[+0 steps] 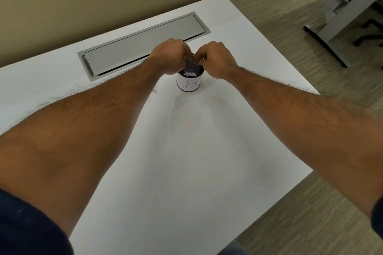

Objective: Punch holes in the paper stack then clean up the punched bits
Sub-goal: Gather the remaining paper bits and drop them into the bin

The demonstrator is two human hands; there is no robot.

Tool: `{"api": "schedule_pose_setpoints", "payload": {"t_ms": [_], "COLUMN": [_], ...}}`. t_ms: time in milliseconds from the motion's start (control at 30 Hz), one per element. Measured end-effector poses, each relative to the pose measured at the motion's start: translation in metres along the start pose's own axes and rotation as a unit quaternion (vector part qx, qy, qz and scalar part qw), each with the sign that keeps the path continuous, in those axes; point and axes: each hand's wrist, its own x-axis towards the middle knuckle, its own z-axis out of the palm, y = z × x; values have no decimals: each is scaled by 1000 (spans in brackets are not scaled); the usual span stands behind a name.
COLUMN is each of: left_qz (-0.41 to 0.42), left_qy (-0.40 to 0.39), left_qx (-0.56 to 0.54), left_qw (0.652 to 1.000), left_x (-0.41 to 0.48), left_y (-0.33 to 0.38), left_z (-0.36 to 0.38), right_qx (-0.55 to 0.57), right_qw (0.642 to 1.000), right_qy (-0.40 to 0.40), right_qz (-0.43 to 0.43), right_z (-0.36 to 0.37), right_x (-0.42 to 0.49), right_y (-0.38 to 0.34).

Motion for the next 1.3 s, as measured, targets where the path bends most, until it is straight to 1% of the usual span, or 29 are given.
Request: {"api": "schedule_pose_setpoints", "payload": {"t_ms": [133, 267, 400, 600, 667, 767, 833, 967, 1100, 1300], "left_qz": [-14, -2, 11, -15, -24, -33, -42, -76, -105, -146], "left_qy": [13, 36, 39, 38, 33, 14, 1, -32, -59, -43], "left_qx": [-97, -143, -126, -92, -57, -16, -5, 18, 45, 43], "left_qw": [995, 989, 991, 995, 998, 999, 999, 996, 992, 987], "left_x": [-9, -32, -68, -145, -172, -211, -237, -287, -332, -387], "left_y": [-4, -7, -14, -36, -45, -60, -70, -93, -116, -145], "left_z": [-5, -1, 10, 34, 40, 45, 51, 64, 75, 85], "right_qx": [67, 145, 207, 240, 207, 120, 66, 1, -30, -67], "right_qw": [998, 989, 978, 970, 976, 985, 984, 974, 967, 956], "right_qy": [-9, 11, 22, -22, -46, -90, -120, -168, -187, -212], "right_qz": [4, 5, -6, -21, -38, -83, -112, -152, -171, -193], "right_z": [-6, -4, 14, 55, 68, 90, 104, 131, 151, 178], "right_x": [-4, -22, -51, -98, -113, -134, -149, -173, -190, -211], "right_y": [-1, -11, -25, -49, -56, -66, -73, -88, -100, -118]}}
